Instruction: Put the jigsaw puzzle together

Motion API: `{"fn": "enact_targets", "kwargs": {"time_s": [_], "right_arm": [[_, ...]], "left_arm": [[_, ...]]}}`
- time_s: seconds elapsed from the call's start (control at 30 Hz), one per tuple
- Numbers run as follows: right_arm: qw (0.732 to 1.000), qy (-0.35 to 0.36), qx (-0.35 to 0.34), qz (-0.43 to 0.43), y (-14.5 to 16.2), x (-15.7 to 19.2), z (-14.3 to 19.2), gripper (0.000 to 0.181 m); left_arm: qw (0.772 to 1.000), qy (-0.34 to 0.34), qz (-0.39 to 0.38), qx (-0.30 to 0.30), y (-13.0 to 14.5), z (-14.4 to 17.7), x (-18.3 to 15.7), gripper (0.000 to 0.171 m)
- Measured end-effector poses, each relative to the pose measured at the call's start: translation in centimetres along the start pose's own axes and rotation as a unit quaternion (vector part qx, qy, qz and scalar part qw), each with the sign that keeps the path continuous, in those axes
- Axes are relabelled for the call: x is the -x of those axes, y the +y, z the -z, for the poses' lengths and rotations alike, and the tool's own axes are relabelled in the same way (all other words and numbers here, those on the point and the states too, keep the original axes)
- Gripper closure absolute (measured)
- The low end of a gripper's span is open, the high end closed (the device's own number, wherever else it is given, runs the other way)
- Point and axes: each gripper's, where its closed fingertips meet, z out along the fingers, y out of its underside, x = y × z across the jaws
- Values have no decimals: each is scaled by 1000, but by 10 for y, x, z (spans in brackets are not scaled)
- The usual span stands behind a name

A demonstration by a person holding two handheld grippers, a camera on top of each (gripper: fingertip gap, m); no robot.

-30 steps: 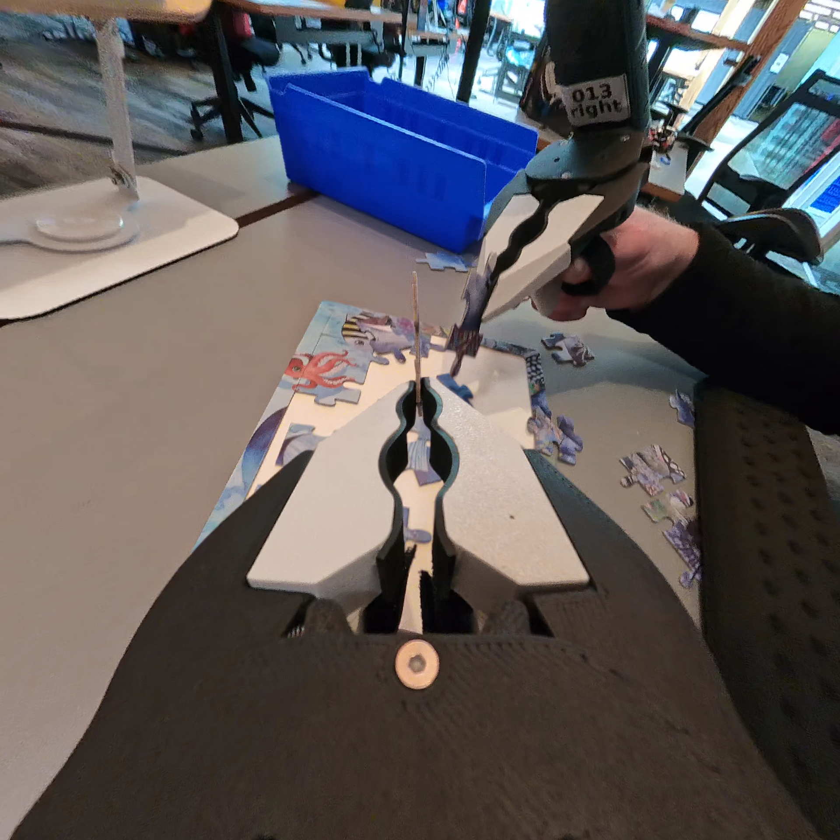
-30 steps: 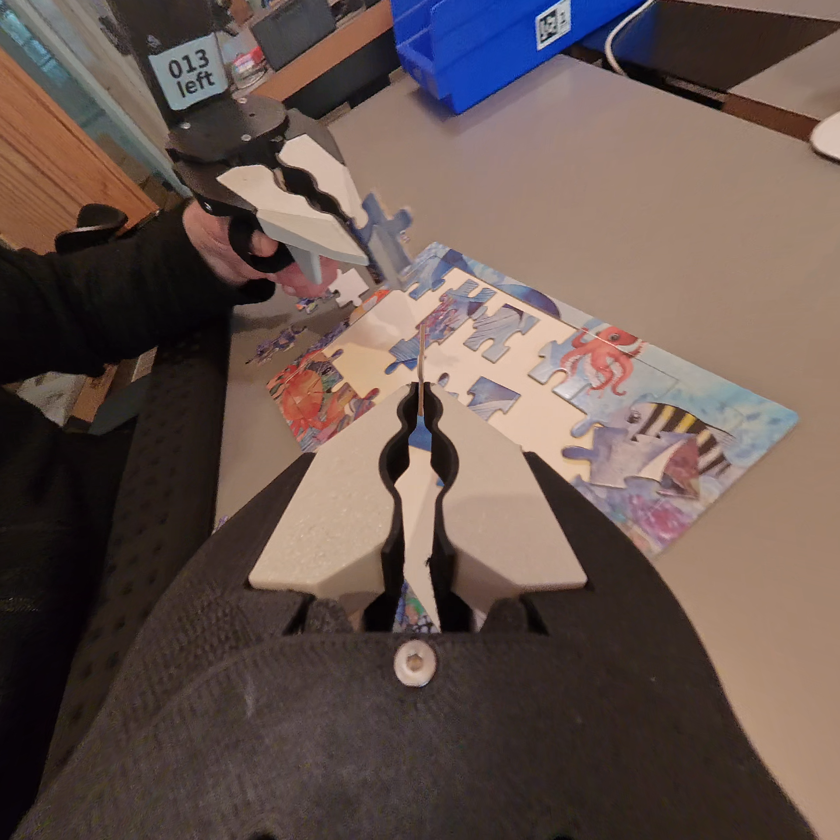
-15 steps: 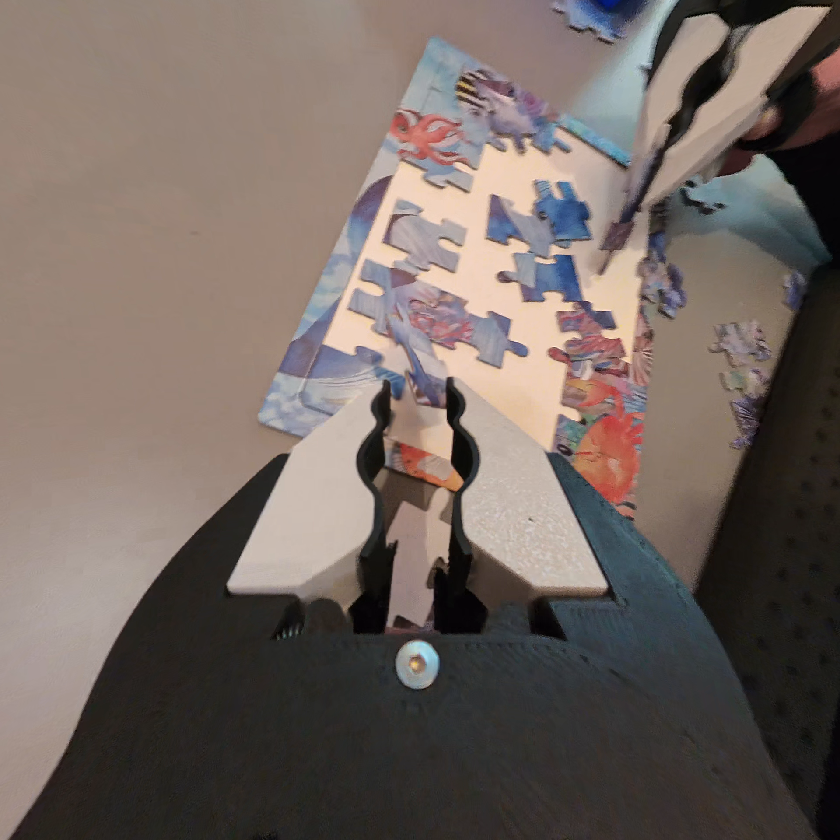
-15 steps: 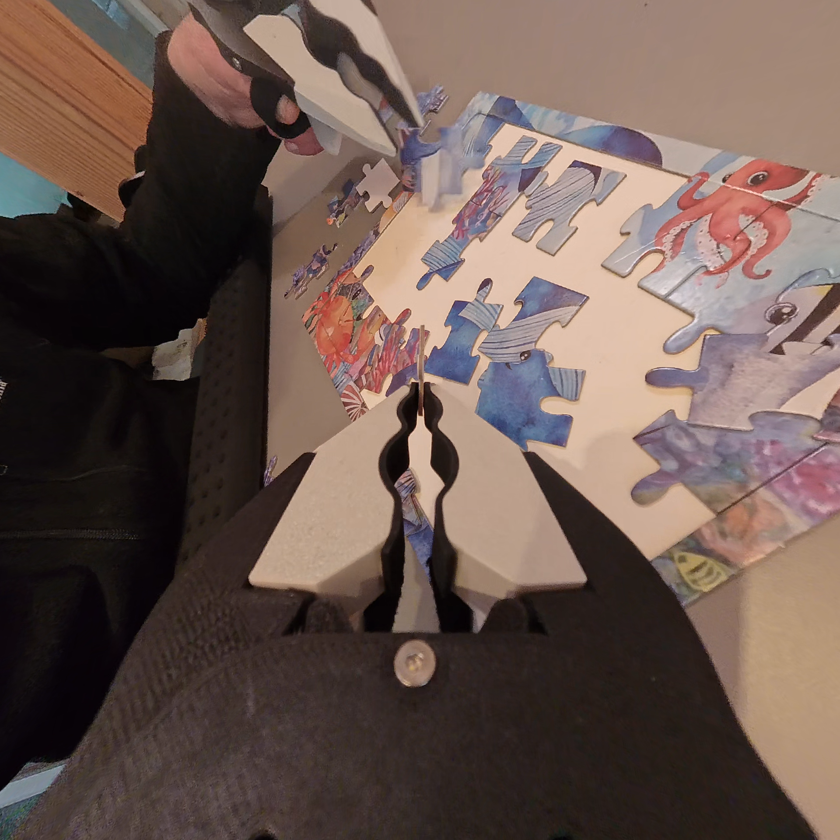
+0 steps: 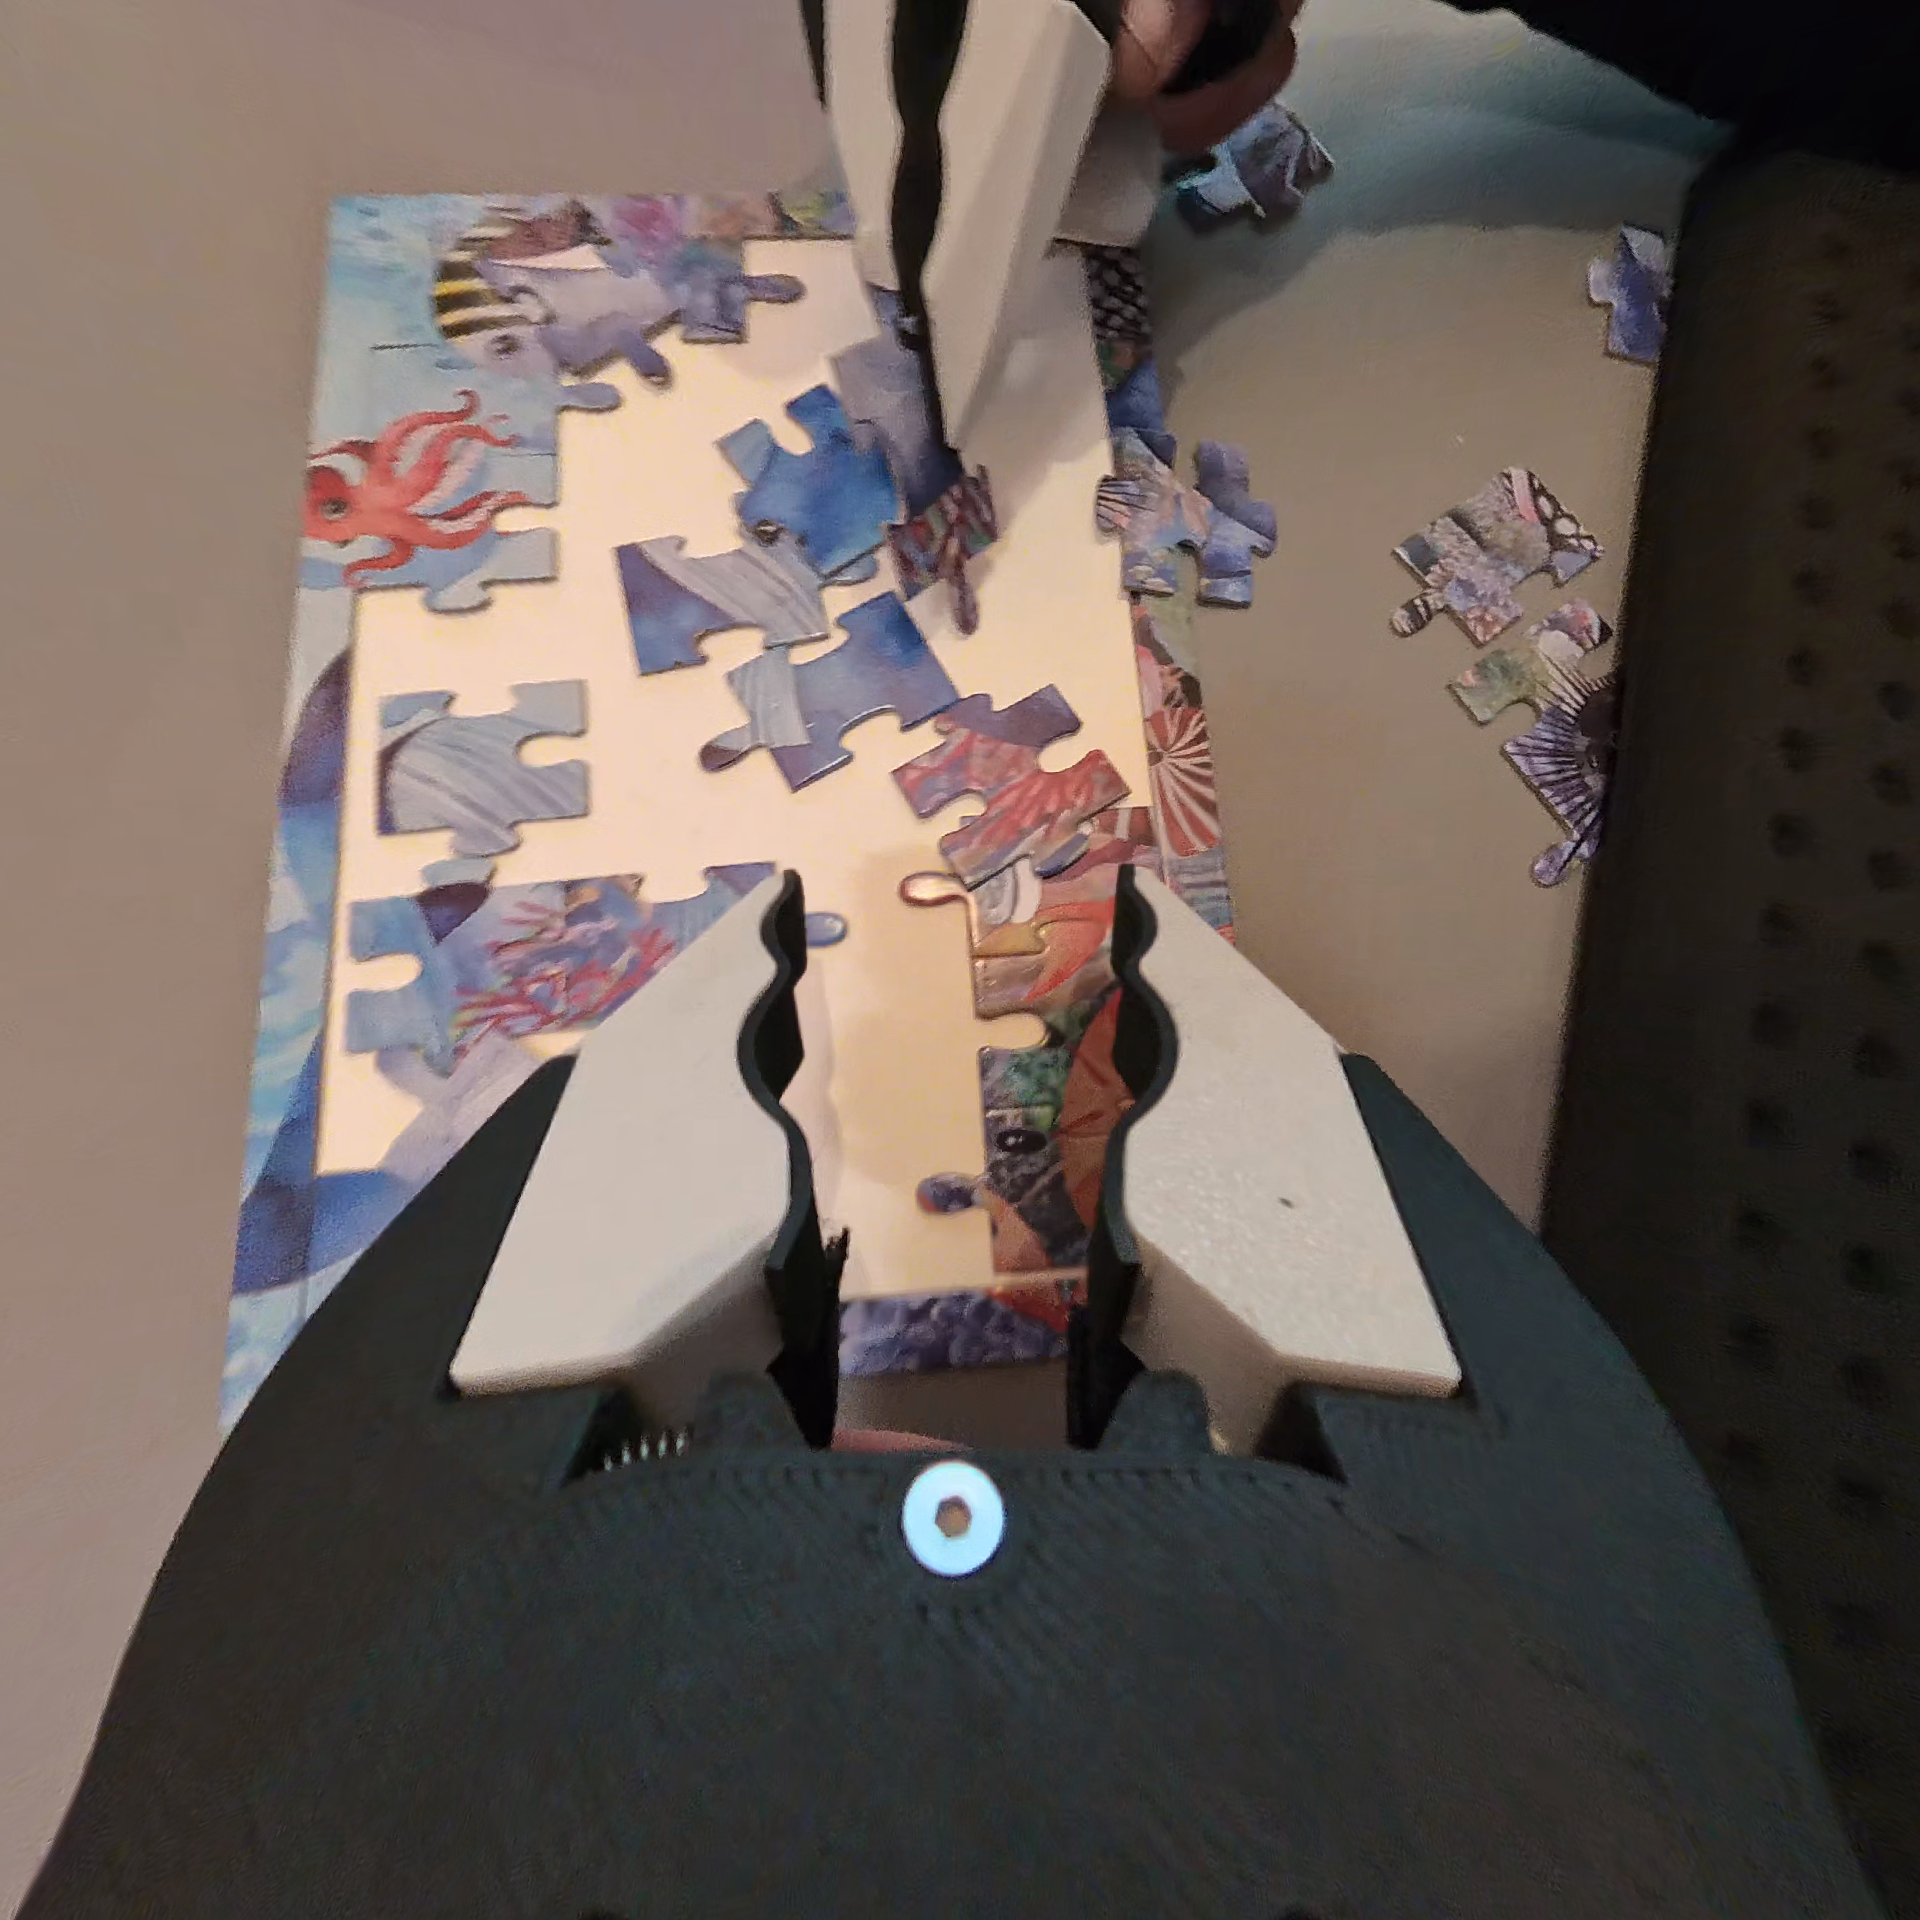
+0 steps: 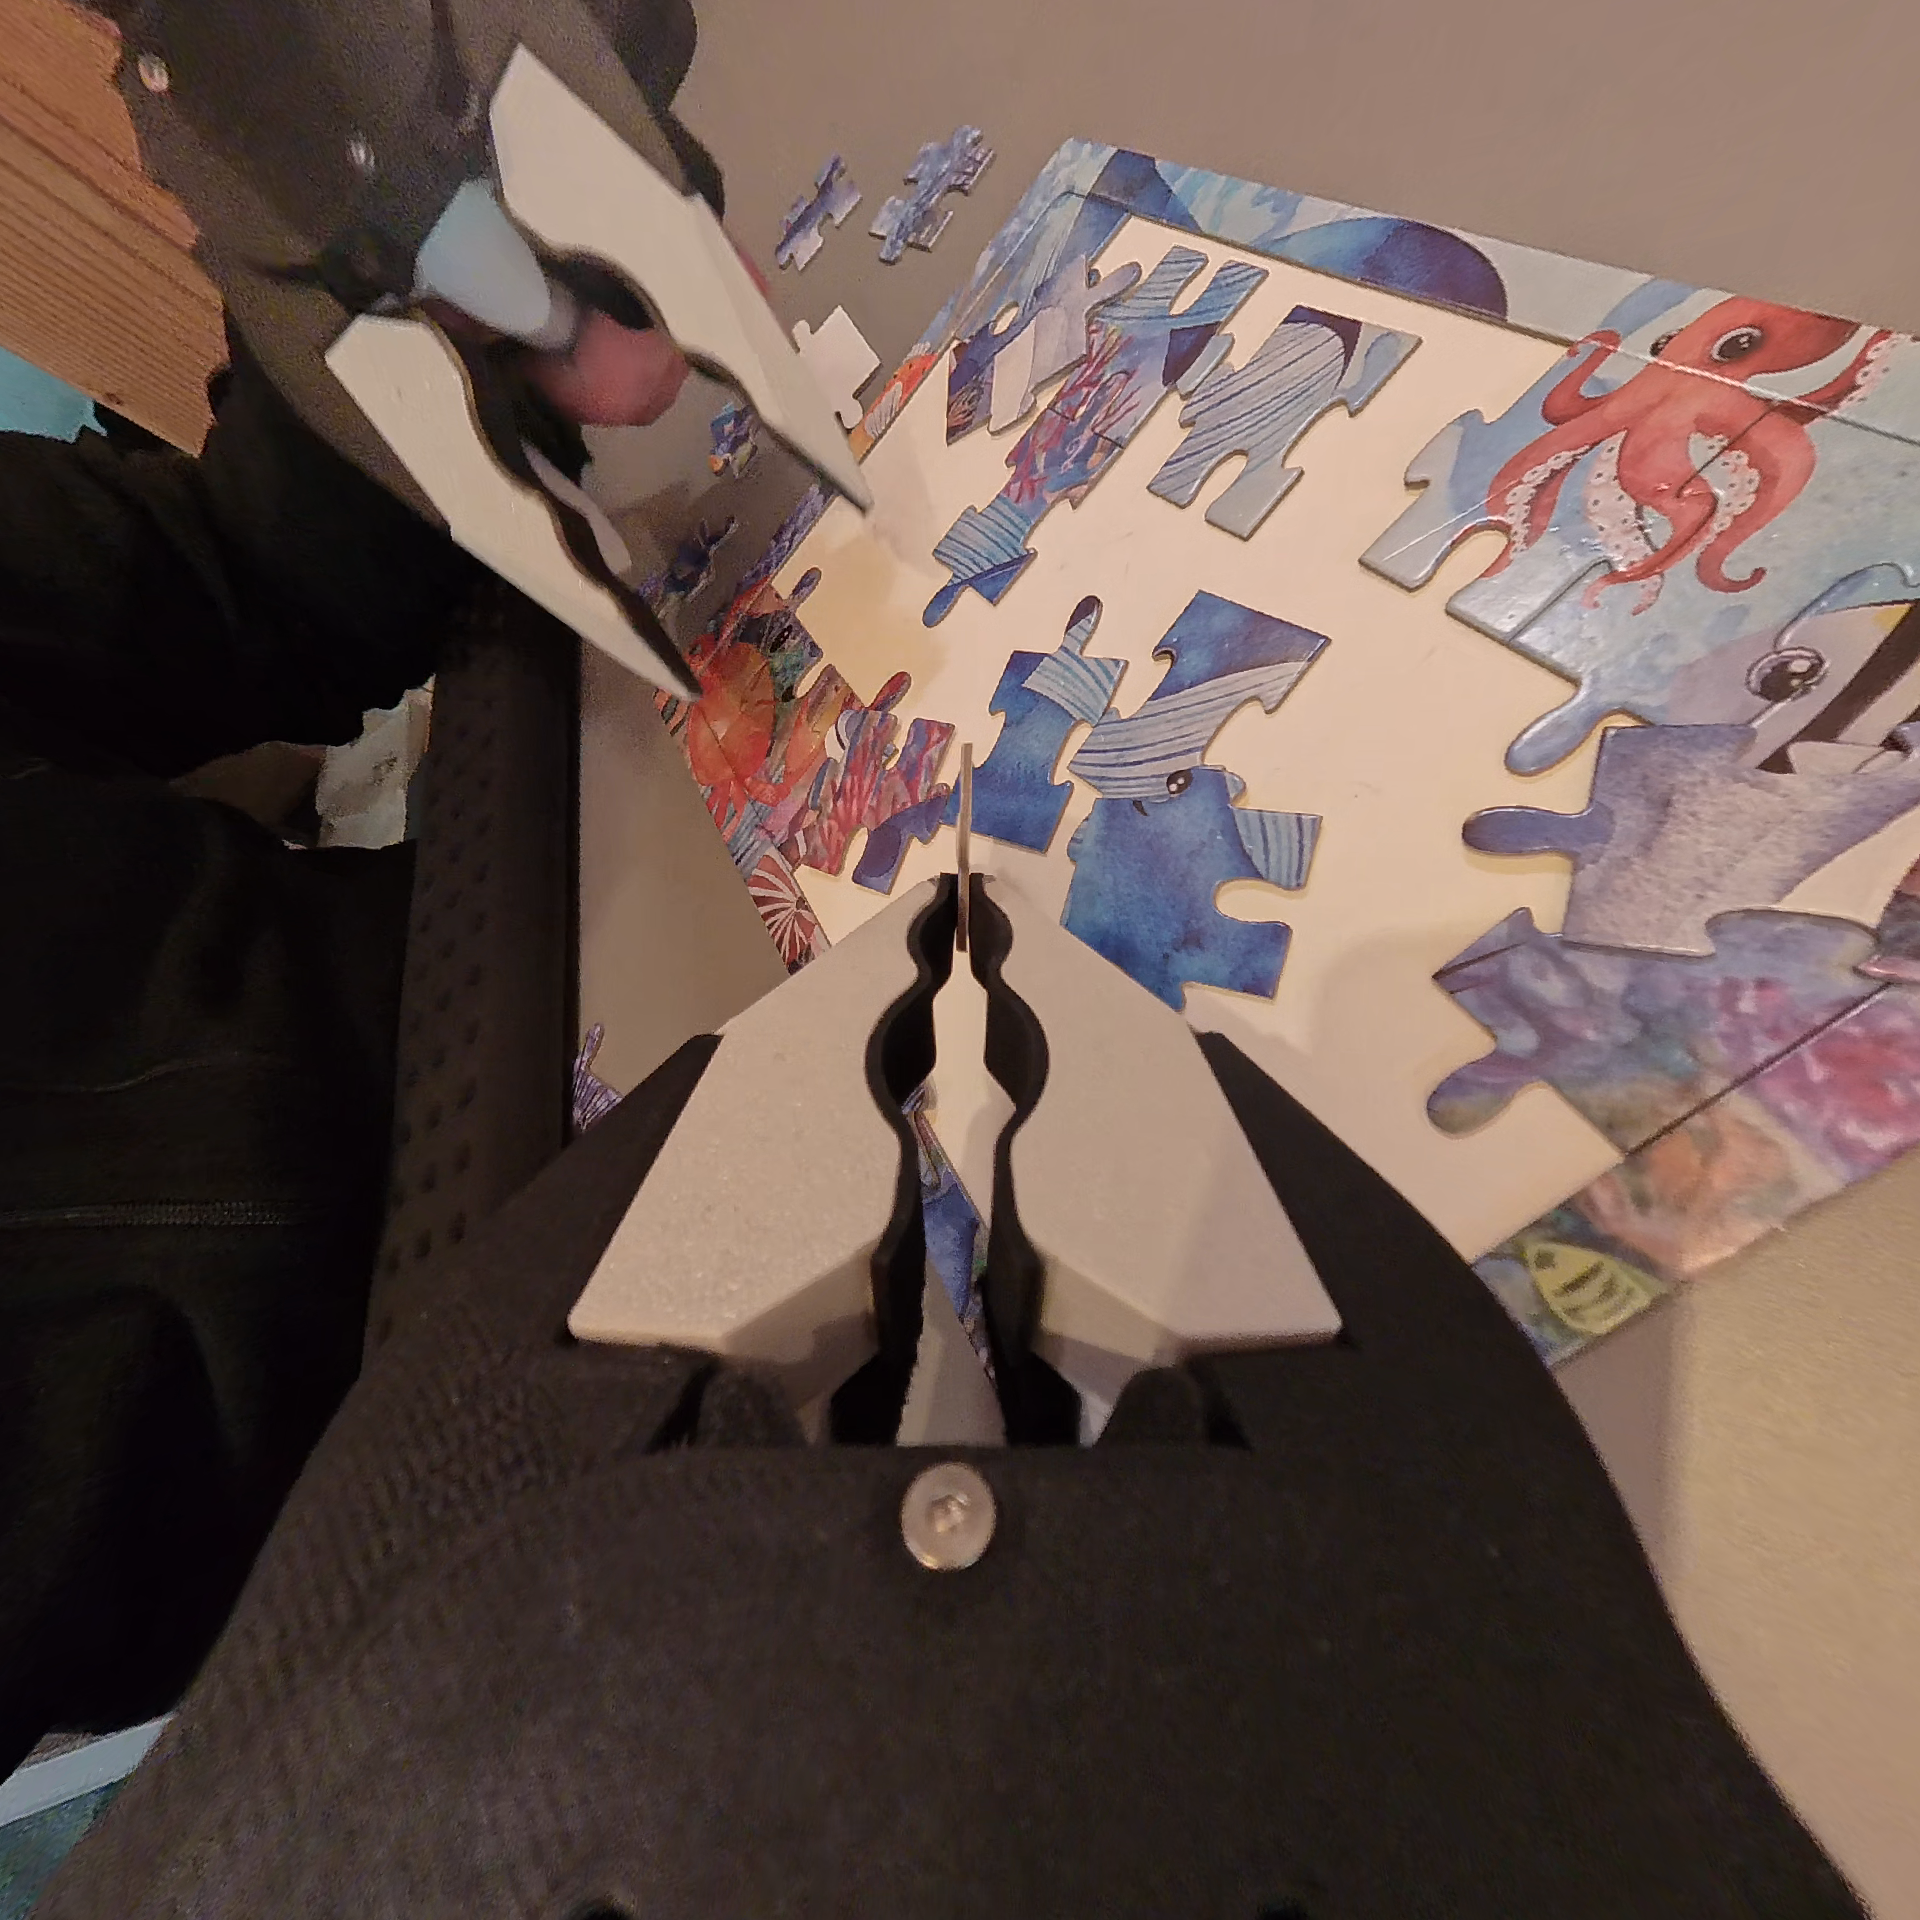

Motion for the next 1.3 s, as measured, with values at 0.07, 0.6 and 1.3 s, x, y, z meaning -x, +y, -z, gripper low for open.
{"fn": "enact_targets", "kwargs": {"time_s": [0.07,0.6,1.3], "right_arm": [[1000,-1,-1,-2,0,-1,1,181],[1000,2,-10,2,-5,1,8,181],[1000,10,-19,-2,-8,-5,22,181]], "left_arm": [[1000,6,-18,19,2,-13,-9,114],[997,-46,-56,39,0,-42,-3,171],[991,16,-126,39,-18,-46,-3,123]]}}
